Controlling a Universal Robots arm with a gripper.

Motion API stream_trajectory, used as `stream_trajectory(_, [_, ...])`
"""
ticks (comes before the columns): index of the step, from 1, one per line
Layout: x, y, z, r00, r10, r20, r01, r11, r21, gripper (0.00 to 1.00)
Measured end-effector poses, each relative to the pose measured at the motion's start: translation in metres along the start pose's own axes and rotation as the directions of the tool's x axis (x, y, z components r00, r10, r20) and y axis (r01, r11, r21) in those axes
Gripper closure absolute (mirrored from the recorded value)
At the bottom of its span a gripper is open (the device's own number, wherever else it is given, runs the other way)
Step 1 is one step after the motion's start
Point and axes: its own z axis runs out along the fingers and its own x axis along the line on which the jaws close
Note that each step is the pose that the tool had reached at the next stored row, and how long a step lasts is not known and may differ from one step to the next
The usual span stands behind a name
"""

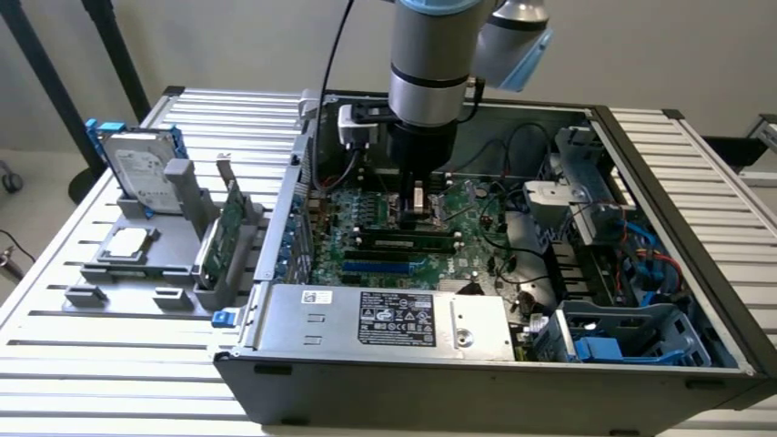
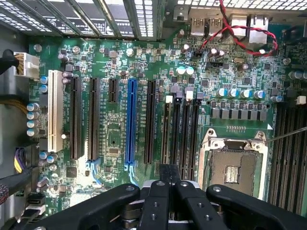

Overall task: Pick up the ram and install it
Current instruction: 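Press down the ram until it locks into place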

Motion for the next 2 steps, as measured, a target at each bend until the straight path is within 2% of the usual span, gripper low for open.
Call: stream_trajectory(2, [0.0,0.0,0.0,1.0,0.0,0.0,0.0,1.0,0.0,0.89])
